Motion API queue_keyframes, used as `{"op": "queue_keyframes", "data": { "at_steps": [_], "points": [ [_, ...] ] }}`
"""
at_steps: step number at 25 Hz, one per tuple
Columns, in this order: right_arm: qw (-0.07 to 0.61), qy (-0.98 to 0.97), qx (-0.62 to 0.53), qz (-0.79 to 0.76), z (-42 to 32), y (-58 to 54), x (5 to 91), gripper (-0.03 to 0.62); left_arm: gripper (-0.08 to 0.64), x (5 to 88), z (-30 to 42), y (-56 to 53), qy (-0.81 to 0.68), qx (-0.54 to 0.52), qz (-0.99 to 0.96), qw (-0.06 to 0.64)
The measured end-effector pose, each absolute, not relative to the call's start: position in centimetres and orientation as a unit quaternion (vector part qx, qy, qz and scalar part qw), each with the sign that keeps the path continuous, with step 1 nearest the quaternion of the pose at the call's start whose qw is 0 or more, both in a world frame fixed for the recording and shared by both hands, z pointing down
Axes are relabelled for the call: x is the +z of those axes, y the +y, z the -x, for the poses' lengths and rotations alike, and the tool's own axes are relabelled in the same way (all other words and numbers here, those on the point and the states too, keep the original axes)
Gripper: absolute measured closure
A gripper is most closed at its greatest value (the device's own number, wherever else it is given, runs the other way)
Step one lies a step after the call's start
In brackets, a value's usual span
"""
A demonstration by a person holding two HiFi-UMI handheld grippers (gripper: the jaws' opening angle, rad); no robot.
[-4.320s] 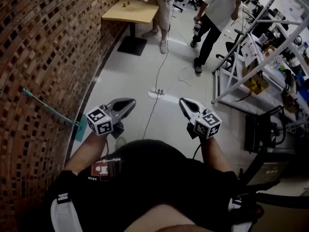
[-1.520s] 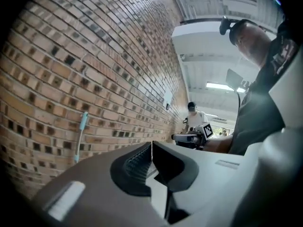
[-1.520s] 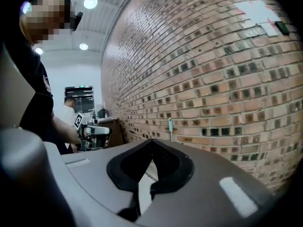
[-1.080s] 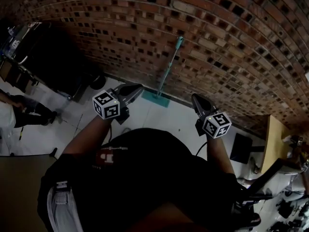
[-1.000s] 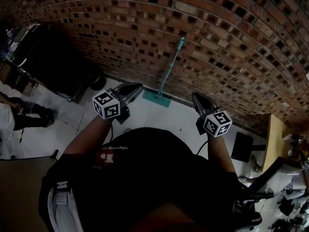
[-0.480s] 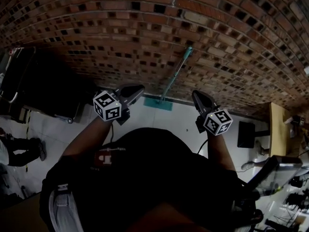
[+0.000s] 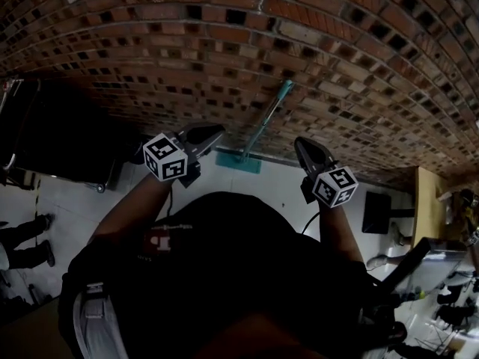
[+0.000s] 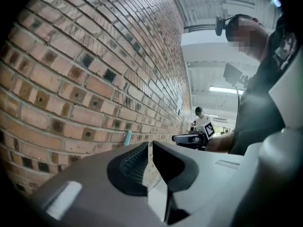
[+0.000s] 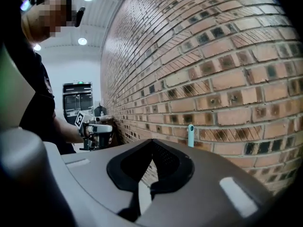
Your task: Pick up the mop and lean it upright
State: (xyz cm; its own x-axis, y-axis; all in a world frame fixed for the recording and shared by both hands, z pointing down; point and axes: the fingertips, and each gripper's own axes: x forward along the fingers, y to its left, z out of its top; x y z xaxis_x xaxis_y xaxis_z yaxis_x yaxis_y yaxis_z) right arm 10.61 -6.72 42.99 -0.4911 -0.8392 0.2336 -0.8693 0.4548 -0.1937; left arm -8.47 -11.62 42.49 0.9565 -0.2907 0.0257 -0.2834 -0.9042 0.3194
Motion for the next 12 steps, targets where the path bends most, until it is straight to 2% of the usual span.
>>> {"op": "queue_keyframes", "data": {
  "at_steps": [12],
  "points": [
    [0.068, -0.903, 0.137, -0.401, -16.8, -14.2, 43.4, 0.577, 0.554, 41.0, -0.4, -16.2, -0.22, -0.022, -0.963, 0.152]
  ]
}}
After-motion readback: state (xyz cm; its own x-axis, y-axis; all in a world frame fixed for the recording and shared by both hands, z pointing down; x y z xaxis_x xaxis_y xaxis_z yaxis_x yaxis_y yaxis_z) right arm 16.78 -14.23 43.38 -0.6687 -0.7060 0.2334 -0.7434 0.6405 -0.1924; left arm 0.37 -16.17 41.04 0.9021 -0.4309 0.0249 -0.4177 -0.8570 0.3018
